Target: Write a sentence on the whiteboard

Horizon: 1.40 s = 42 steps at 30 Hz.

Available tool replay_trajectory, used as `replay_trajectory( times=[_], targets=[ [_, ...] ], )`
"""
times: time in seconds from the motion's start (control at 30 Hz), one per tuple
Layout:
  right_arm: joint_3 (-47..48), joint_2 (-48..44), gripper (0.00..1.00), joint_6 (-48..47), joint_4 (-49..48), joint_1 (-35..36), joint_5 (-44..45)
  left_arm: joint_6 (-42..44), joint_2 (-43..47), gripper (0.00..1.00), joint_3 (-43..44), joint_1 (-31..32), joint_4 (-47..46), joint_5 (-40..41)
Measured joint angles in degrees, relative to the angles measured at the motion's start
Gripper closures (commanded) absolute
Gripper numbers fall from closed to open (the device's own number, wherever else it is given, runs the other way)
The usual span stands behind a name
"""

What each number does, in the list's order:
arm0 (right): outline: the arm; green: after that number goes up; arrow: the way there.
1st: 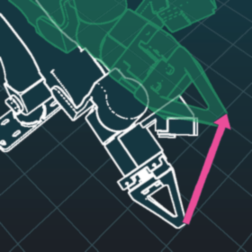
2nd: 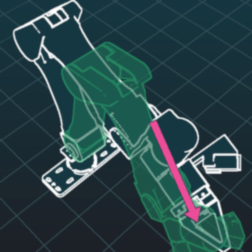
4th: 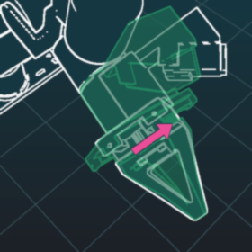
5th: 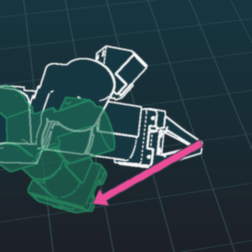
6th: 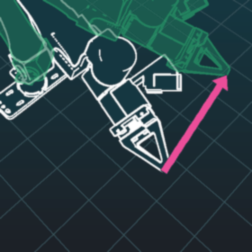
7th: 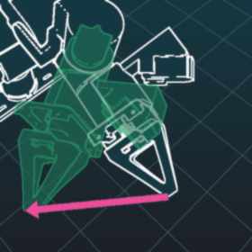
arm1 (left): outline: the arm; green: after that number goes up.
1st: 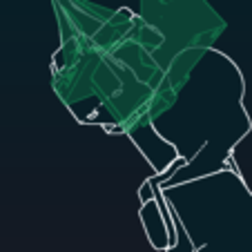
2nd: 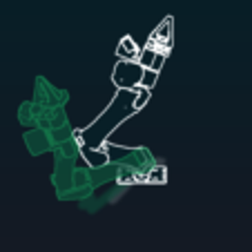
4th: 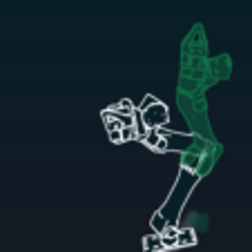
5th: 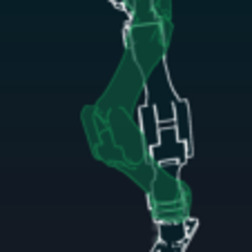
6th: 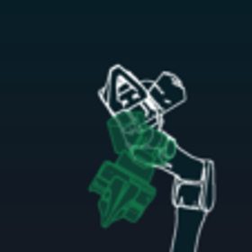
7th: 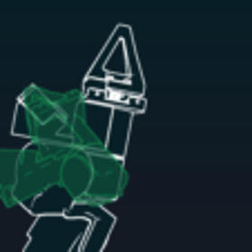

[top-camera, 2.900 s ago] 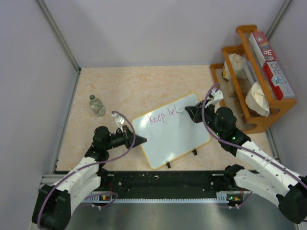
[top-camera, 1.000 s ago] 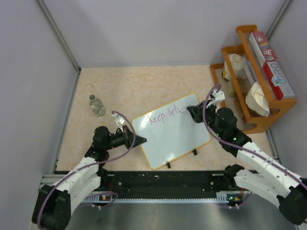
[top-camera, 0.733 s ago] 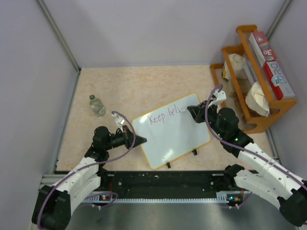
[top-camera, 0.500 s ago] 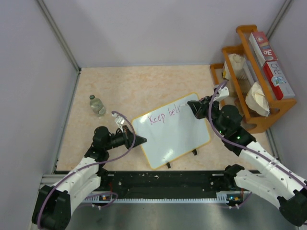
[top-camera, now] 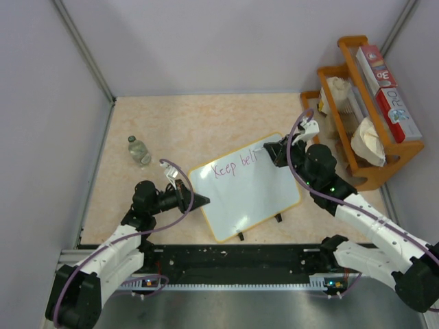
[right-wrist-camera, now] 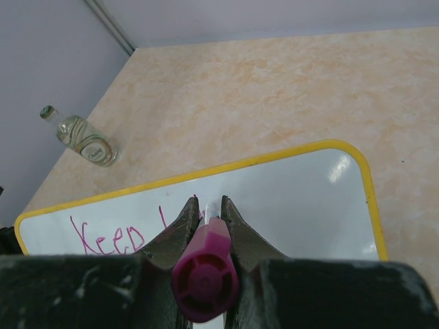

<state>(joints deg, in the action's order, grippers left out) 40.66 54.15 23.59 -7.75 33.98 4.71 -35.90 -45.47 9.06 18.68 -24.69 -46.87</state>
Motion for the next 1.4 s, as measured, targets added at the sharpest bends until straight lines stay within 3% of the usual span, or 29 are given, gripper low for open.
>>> replay_trajectory(
  times=[0.57,1.4],
  targets=[
    [-0.20,-6.34,1.00,-0.09,0.28,0.00,1.31,0.07,0.17,1.00,-0.02,0.00,-0.02,-0.07],
    [-3.56,-7.21,1.00,-0.85,3.08,-3.19,-2.58,0.07,0.37,1.00,-0.17,0.00,-0.02,-0.04]
  ],
)
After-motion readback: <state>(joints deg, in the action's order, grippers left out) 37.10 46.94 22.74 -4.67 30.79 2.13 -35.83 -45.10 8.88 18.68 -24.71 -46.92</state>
